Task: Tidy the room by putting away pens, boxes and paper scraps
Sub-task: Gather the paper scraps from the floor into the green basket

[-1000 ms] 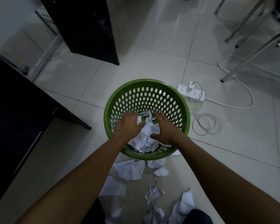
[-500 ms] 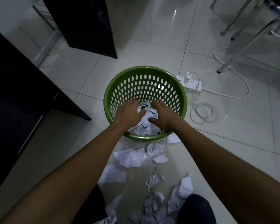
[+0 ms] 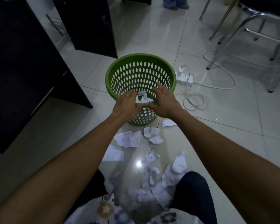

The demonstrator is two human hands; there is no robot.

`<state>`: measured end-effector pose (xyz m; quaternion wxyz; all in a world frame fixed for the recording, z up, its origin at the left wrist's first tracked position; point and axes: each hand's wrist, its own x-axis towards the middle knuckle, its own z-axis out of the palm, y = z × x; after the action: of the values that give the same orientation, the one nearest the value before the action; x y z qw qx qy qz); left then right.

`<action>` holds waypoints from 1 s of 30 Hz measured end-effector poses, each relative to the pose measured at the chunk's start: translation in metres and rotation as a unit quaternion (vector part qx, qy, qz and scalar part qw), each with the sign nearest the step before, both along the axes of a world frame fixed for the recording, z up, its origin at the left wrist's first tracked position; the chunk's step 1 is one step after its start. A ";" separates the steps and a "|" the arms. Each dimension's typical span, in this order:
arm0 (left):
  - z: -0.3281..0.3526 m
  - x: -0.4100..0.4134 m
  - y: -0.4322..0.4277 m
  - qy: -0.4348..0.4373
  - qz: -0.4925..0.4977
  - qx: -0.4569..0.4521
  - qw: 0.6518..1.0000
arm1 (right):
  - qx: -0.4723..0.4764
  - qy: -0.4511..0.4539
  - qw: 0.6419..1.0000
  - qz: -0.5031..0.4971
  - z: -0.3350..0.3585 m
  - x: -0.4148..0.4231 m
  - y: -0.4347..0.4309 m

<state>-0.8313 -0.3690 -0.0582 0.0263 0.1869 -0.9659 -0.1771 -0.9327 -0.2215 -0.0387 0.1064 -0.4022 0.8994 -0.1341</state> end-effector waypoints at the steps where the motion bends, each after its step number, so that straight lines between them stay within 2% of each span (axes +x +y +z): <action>1: 0.001 0.009 0.006 0.004 -0.003 -0.008 1.000 | 0.002 0.006 1.000 0.000 0.003 0.008 0.008; 7: 0.002 0.064 0.027 0.027 -0.014 -0.011 0.999 | -0.009 0.023 1.000 -0.017 0.008 0.061 0.042; 12: -0.023 0.115 0.048 -0.007 -0.006 0.027 1.000 | 0.008 -0.024 1.000 -0.005 -0.025 0.110 0.061; 20: -0.099 0.179 0.069 -0.093 0.031 0.088 0.991 | 0.060 -0.096 0.993 -0.020 -0.095 0.170 0.100; 25: -0.150 0.215 0.084 -0.199 0.048 0.140 0.969 | 0.075 -0.144 0.983 -0.087 -0.143 0.198 0.134; 30: -0.183 0.243 0.103 -0.254 0.105 0.178 0.945 | 0.140 -0.195 0.961 -0.134 -0.184 0.232 0.168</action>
<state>-0.5884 -0.2663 -0.2416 -0.2349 0.3280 -0.8680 -0.2894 -0.7010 -0.0530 -0.2228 0.3165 -0.2249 0.9166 -0.0955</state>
